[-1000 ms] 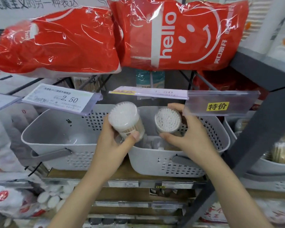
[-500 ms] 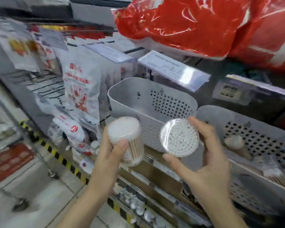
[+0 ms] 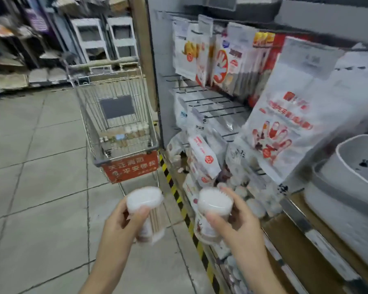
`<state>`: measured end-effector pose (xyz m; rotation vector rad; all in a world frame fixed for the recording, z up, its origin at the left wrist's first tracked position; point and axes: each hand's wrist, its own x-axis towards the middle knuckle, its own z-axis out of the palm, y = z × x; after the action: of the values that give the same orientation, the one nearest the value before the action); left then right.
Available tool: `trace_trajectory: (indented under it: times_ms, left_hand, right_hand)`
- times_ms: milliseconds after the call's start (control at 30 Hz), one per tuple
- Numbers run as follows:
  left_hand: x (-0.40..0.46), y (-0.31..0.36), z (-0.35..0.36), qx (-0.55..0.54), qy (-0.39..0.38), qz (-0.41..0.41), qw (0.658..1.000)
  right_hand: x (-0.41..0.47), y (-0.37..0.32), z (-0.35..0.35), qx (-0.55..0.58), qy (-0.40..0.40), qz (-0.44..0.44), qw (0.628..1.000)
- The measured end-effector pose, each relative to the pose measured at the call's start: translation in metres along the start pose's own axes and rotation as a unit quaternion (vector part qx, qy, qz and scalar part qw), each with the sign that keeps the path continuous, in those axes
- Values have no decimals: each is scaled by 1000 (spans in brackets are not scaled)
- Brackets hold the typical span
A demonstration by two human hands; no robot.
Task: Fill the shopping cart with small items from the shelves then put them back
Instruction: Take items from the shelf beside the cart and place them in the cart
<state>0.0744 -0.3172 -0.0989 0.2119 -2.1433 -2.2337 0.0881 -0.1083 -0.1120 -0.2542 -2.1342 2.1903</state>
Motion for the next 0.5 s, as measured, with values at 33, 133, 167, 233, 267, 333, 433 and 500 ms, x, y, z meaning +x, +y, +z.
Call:
trace_trajectory:
  times_ms: [33, 133, 167, 233, 267, 333, 433, 500]
  left_hand:
    - [10, -2, -17, -2, 15, -5, 1000]
    - [40, -5, -64, 16, 57, -16, 998]
    - [49, -6, -76, 18, 68, -18, 997]
    - [70, -6, -96, 18, 85, -21, 996]
    - [79, -7, -104, 18, 91, -24, 995]
    - [100, -6, -115, 17, 98, -30, 995]
    - [138, -10, -124, 5, 109, -31, 994]
    - [166, -14, -126, 0, 119, -39, 992]
  right_hand:
    - [11, 4, 19, 8, -20, 5, 1000]
    - [40, 19, 71, 21, -63, 24, 998]
    - [49, 22, 86, 28, -72, 31, 997]
    - [67, 26, 112, 38, -84, 44, 995]
    - [76, 28, 122, 37, -86, 51, 994]
    - [97, 31, 137, 30, -88, 63, 994]
    - [137, 38, 152, 38, -76, 75, 994]
    - [167, 42, 157, 35, -65, 79, 994]
